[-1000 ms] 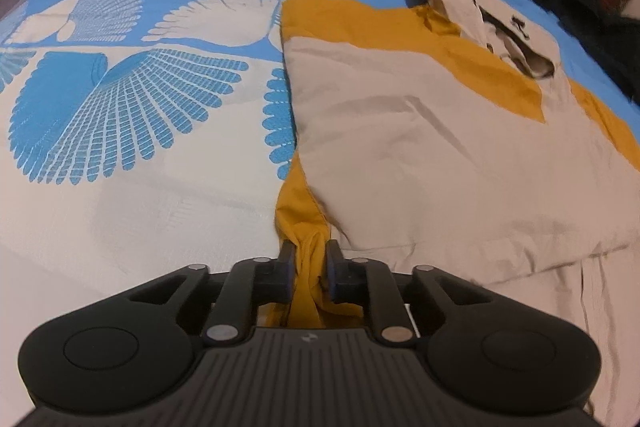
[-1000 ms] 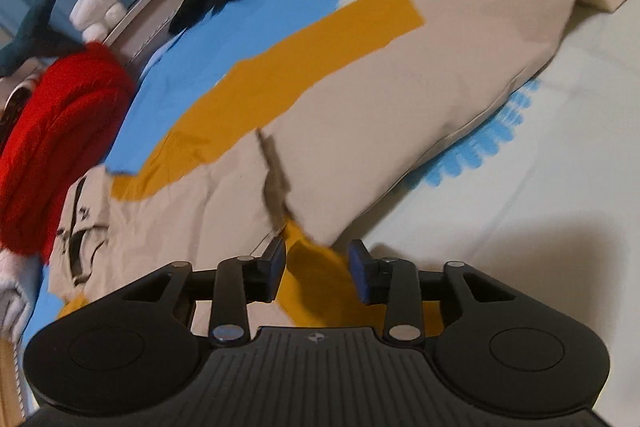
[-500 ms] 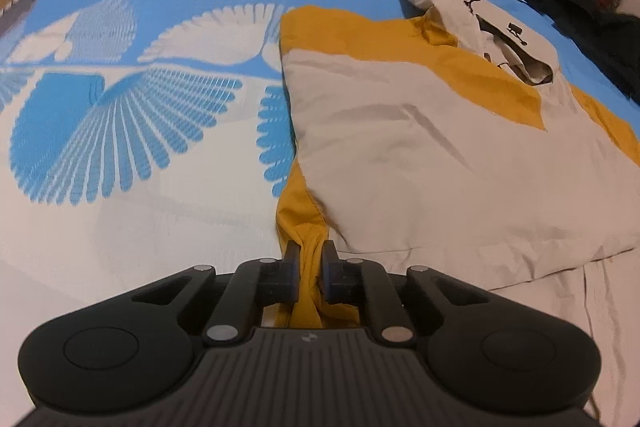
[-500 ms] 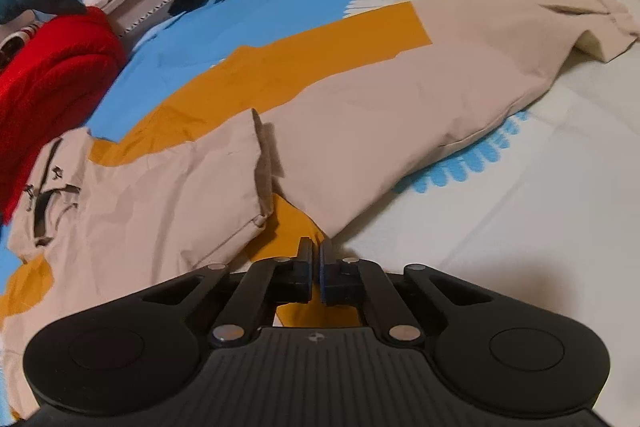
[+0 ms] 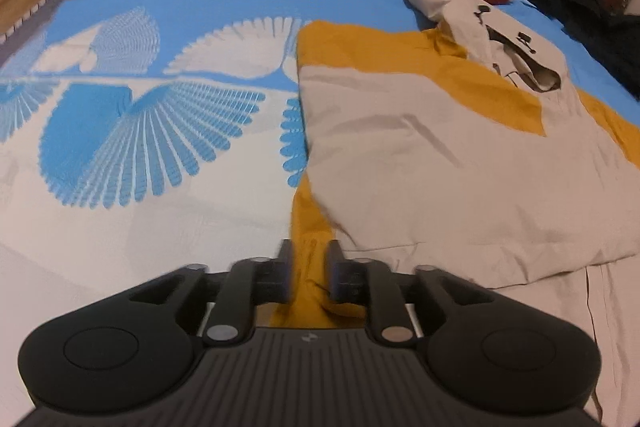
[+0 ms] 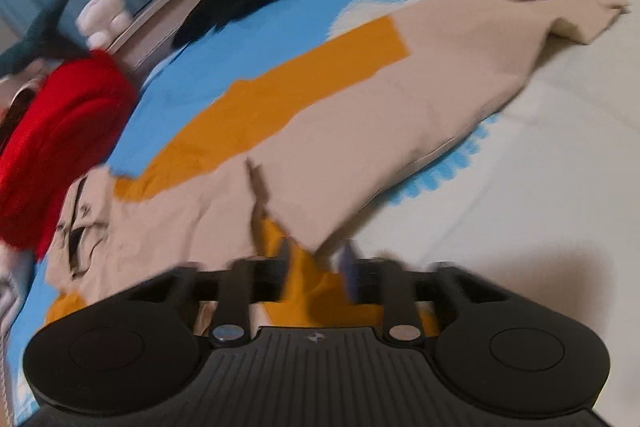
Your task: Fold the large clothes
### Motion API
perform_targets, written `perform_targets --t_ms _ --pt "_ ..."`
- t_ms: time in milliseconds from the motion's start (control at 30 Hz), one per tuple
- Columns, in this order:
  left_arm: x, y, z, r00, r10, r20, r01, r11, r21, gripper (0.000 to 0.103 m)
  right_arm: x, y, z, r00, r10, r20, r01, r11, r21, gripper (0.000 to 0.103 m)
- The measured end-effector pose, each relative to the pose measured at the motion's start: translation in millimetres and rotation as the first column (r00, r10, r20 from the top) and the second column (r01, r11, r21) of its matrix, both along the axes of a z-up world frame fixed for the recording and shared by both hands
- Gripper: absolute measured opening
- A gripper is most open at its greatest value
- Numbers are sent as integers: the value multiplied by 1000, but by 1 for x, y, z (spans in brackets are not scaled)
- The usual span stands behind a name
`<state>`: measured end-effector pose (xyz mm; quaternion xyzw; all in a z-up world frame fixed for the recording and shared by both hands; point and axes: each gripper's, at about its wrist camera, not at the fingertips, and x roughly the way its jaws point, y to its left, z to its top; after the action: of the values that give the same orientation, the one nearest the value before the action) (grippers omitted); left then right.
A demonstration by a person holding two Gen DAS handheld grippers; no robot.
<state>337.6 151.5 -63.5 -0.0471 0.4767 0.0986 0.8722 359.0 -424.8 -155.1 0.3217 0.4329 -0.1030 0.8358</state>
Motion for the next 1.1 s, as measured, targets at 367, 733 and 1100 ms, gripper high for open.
perform_targets --t_ms 367,733,1100 --pt "-5 -22 19 998 -31 62 29 999 37 50 -5 12 -6 983 135 -124 -149 983 -104 0" --pt "-8 -50 33 982 -90 166 88 996 17 50 -18 -53 7 998 -60 12 61 994 -90 15" --pt "-9 -58 34 978 -119 173 121 993 3 50 -14 -194 -9 911 -391 130 388 920 51 44"
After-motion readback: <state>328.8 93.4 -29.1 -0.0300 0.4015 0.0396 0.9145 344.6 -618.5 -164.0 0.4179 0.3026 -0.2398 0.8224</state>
